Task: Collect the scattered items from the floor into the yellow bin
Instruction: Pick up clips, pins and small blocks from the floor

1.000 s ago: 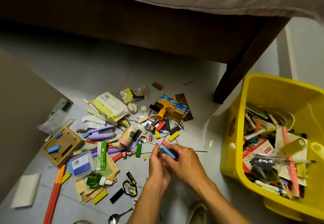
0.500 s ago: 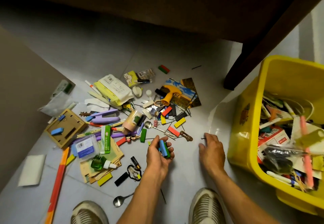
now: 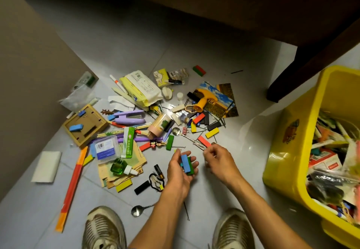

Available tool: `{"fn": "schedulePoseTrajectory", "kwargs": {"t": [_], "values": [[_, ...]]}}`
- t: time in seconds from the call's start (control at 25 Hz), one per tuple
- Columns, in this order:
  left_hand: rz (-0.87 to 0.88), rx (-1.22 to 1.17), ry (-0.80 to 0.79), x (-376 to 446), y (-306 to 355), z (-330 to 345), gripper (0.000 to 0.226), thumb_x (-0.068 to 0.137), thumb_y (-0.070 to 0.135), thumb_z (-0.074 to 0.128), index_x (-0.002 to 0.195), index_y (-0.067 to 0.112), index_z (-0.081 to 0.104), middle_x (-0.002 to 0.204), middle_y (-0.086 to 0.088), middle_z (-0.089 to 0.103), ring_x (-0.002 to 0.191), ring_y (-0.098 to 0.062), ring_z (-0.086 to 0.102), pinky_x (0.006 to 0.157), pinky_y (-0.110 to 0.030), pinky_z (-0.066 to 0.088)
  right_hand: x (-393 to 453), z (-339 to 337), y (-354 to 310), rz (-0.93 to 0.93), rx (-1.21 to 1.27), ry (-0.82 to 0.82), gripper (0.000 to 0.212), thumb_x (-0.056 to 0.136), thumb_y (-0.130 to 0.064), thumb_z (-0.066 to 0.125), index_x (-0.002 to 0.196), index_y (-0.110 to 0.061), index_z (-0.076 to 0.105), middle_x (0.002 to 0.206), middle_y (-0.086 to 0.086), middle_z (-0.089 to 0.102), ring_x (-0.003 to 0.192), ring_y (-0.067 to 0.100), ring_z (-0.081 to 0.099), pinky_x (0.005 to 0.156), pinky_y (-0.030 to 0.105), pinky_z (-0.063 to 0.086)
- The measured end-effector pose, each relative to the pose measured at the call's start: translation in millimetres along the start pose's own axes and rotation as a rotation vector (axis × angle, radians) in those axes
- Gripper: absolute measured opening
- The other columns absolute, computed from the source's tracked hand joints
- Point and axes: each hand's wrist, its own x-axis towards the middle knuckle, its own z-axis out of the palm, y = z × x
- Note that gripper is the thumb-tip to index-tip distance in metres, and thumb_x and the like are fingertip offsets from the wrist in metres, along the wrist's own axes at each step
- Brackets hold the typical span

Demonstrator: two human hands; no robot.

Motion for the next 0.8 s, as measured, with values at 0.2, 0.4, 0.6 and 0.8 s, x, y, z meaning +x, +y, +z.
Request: {"fn": "schedulePoseTrajectory", "kwargs": {"t": [0.2,0.4,0.6,0.8], "values": [[0.046,-0.060,0.007,1.8,15.1,-18.9,0.029,0.097,0.030,0.048,0.091,0.007,0.065,0.075,-0.010,0.064,0.063,-0.021,0.060,0.059,-0.031,0.044,7.8,-1.0,0.5,-0.109,-0.396,0.278,0.025,0.096,-0.030,0.058,0.119,-0.020,0.058,0.115,-0.002,0.059,0.099,0.018,0.057,0.080,0.031,0.050],[0.025,-0.105,0.038,10.5,22.8,-39.6,0.033,0.098,0.036,0.049,0.094,0.007,0.065,0.072,-0.009,0.065,0.064,-0.022,0.061,0.061,-0.032,0.045,21.9,6.6,12.8,0.049,-0.557,0.151,0.015,0.098,-0.024,0.054,0.110,-0.015,0.054,0.111,0.007,0.053,0.089,0.019,0.051,0.076,0.033,0.047],[0.037,-0.149,-0.015,15.0,11.4,-23.5,0.037,0.097,0.043,0.047,0.095,0.010,0.066,0.079,-0.010,0.069,0.075,-0.025,0.064,0.070,-0.036,0.050,-3.2,37.0,-5.8,-0.197,-0.109,-0.019,0.014,0.091,-0.041,0.063,0.101,-0.031,0.060,0.097,-0.014,0.060,0.075,0.002,0.057,0.058,0.011,0.040],[0.024,-0.158,-0.017,17.6,20.5,-26.7,0.020,0.092,0.023,0.054,0.092,0.009,0.068,0.077,-0.011,0.068,0.064,-0.022,0.063,0.058,-0.030,0.048,34.8,25.9,-6.9,-0.198,-0.627,0.231,0.036,0.096,-0.034,0.054,0.128,-0.017,0.052,0.124,0.003,0.054,0.106,0.023,0.055,0.085,0.035,0.050]]}}
